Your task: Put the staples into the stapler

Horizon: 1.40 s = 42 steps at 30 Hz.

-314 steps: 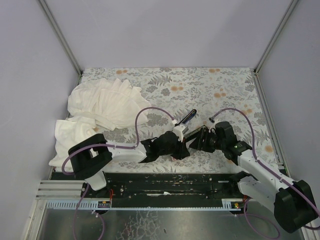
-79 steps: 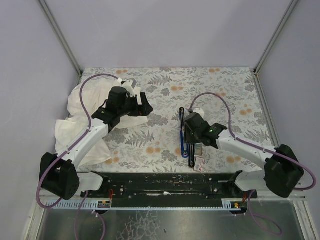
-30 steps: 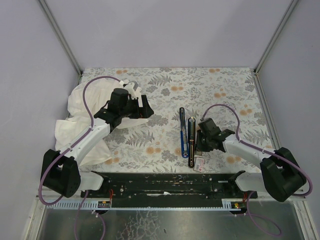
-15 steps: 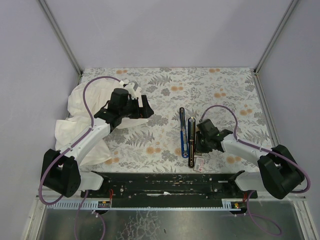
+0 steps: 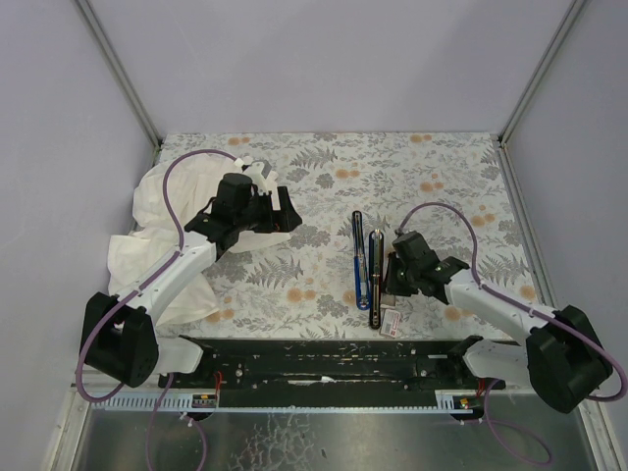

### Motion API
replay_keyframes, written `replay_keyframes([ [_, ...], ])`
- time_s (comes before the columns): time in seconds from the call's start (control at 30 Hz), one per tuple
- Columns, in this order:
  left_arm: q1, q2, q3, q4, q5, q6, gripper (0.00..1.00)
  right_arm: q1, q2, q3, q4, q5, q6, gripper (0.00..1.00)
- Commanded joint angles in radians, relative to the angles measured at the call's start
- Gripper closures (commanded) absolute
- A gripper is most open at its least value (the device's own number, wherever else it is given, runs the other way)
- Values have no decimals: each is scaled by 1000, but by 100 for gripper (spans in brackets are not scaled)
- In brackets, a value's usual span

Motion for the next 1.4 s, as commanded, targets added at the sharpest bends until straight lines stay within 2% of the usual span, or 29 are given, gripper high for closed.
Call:
replay_keyframes([
  [0.0,9,-18,3,37,-10,5,15,-10,-63,8,11,-46,19,85],
  [0.07,8,-29,-2,43,-14,5,15,-11,-84,-1,49,-106,26,85],
  [0.23,9,-59,-16,58,-31,4,15,0,-74,-36,281,-334,81,85],
  [0.47,8,-66,-13,53,-32,6,15,219,157,80,439,-345,92,86],
  [0.8,8,-75,-12,52,-38,8,15,297,439,78,764,-484,194,85],
  [1.37,9,-67,-13,51,-39,7,15,296,521,39,726,-411,147,82],
])
